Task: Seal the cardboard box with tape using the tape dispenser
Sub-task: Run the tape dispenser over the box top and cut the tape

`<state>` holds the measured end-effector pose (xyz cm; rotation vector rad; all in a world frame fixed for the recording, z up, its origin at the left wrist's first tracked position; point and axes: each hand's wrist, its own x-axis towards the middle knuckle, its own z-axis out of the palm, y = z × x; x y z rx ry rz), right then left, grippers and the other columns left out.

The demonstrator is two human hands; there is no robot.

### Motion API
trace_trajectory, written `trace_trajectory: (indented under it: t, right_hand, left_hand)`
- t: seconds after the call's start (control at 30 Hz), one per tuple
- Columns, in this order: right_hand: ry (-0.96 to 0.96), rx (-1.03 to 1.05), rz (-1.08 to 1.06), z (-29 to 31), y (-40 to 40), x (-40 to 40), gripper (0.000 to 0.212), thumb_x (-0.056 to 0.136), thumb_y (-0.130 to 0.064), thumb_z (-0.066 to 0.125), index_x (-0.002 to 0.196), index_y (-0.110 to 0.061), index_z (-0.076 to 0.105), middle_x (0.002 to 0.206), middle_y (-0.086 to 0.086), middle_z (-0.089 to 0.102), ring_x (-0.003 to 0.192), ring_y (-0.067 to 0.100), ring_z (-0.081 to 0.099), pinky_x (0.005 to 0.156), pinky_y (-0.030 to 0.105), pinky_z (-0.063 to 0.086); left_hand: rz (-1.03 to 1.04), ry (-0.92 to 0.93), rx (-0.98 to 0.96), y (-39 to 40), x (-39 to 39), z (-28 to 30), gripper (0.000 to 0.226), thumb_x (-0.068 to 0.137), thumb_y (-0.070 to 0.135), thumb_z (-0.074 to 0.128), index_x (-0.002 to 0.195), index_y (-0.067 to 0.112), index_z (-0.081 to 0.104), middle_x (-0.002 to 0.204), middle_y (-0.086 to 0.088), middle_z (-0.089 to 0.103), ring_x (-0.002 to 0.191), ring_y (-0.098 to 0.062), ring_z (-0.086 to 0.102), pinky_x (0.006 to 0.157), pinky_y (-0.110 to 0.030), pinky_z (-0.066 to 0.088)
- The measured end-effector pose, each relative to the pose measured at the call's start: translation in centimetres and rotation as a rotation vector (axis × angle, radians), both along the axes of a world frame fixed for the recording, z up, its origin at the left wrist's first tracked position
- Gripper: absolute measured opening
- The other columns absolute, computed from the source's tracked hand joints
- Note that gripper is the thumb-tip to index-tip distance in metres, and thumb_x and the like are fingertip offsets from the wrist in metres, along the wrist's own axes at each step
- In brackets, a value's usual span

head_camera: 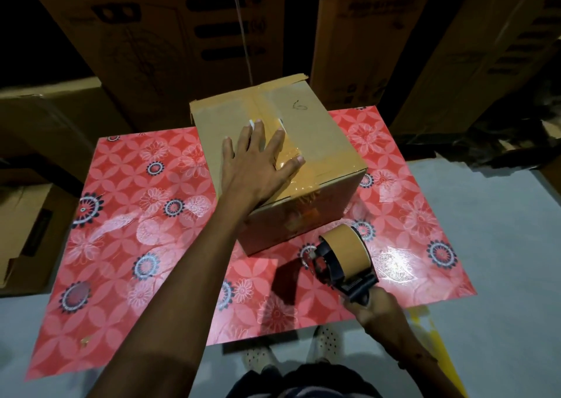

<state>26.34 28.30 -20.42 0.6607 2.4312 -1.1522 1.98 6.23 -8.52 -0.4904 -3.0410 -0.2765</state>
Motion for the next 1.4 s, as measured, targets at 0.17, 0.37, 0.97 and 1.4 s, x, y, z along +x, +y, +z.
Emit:
trace_trajectory:
  t: [0.17,0.37,0.97,1.4]
  right_hand:
    - [0.07,-0.125,-0.02,0.1,0.7,0.3,0.02,0.082,-0.033,0.08,0.078,-0.017,0.068,0.048,-0.012,0.058,0.041,0.005,0.044,0.049,0.025,0.036]
    - [0.084,-0.183,-0.026,0.2,1.4,-0.2,0.021,0.084,-0.033,0.081,0.076,-0.018,0.068,0.043,-0.015,0.055,0.046,0.01,0.045,0.055,0.028,0.038]
    - [0.054,-0.621,0.002,3.7,4.3,-4.1,0.019,0.093,-0.01,0.072,0.077,-0.016,0.064,0.054,0.0,0.041,0.047,0.017,0.034,0.046,0.029,0.032]
    - [-0.259,-0.944,-0.237,4.3,8.9,-4.3,0.021,0.091,-0.017,0.07,0.081,-0.011,0.053,0.053,0.004,0.036,0.039,0.017,0.036,0.045,0.029,0.037]
  left_hand:
    - [-0.039,0.036,0.022,-0.8,-1.1,0.4,0.078,0.09,0.08,0.017,0.153,0.036,0.03,0.166,-0.006,0.022,0.153,-0.027,0.017,0.116,-0.06,0.019]
    - [-0.19,0.366,0.257,-1.2,2.9,1.1,0.041,0.1,0.043,0.051,0.122,0.013,0.067,0.138,-0.014,0.059,0.123,-0.033,0.056,0.103,-0.046,0.04]
    - [-0.054,0.164,-0.204,-2.2,4.7,-1.3,0.089,0.087,0.082,0.019,0.158,0.028,0.023,0.167,-0.004,0.023,0.152,-0.029,0.023,0.12,-0.054,0.02]
    - [0.007,-0.196,0.419,7.1,15.5,-9.7,0.032,0.095,0.038,0.058,0.118,0.017,0.065,0.11,-0.001,0.06,0.102,-0.023,0.057,0.082,-0.038,0.047]
